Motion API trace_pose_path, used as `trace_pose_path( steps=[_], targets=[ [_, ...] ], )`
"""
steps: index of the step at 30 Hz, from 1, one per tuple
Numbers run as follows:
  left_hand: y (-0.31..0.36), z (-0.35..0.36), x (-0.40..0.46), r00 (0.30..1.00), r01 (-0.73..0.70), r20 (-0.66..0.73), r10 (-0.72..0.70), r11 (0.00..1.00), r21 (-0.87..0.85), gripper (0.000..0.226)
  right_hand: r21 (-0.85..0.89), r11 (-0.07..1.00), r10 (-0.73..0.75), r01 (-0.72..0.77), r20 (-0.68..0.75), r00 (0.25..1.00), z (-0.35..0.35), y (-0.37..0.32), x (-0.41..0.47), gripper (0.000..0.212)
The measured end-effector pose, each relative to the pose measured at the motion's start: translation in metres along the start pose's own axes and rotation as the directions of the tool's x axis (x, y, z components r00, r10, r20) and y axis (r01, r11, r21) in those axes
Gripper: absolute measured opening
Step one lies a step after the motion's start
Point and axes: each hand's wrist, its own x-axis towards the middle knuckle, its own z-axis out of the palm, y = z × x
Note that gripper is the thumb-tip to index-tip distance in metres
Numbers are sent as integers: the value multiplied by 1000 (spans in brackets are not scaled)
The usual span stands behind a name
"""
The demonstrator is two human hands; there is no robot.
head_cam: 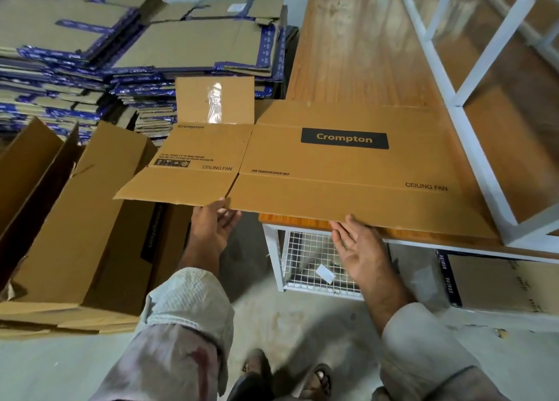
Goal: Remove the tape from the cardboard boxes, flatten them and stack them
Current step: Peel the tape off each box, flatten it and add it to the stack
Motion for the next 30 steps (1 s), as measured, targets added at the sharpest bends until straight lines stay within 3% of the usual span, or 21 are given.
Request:
trace_pose_path(
  steps=[5,10,13,20,22,25,30],
  targets=[
    [26,18,-2,968,-125,199,150,983,-134,58,68,995,-72,71,19,997,20,-22,-6,24],
    [73,58,-1,919,-169,315,238,958,-232,44,184,957,-250,225,126,960,68,-64,-5,17],
    [110,87,13,902,-191,325,284,938,-290,93,212,931,-336,296,187,923,109,-86,-1,17],
    [191,135,92,879,-123,399,261,933,-339,111,223,880,-457,419,156,876,210,-102,43,16],
    [219,142,124,861,-64,457,221,940,-334,96,239,864,-481,443,132,867,242,-106,56,14],
    [261,159,156,840,-58,516,167,974,-221,8,246,848,-508,469,125,852,289,-116,74,10],
    [313,192,197,877,-25,473,83,991,-128,7,270,819,-549,506,115,828,351,-136,98,10]
  ],
)
